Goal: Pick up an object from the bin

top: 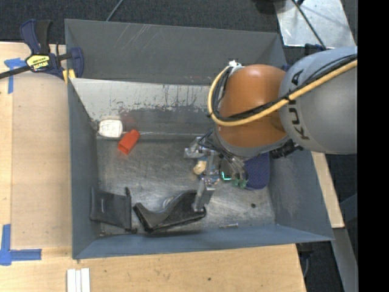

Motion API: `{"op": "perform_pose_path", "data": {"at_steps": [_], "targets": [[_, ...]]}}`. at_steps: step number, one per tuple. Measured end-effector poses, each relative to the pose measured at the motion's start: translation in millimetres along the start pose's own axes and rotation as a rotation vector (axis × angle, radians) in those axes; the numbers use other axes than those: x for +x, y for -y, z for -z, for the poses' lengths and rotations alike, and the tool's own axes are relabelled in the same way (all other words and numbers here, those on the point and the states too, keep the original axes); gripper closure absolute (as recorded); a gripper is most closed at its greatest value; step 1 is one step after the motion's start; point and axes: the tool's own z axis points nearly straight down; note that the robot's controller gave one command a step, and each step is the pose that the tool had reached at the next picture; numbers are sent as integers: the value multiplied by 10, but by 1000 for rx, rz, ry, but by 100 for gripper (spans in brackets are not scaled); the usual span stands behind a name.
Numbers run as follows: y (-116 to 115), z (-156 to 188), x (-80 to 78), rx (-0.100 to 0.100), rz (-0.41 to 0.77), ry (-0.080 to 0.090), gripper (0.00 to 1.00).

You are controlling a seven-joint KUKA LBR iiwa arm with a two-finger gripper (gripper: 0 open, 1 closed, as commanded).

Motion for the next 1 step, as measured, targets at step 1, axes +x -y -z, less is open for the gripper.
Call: {"op": "perform_pose_path", "data": {"at_steps": [1], "targets": [[85,-793,84,-1,291,-3,0]]}}
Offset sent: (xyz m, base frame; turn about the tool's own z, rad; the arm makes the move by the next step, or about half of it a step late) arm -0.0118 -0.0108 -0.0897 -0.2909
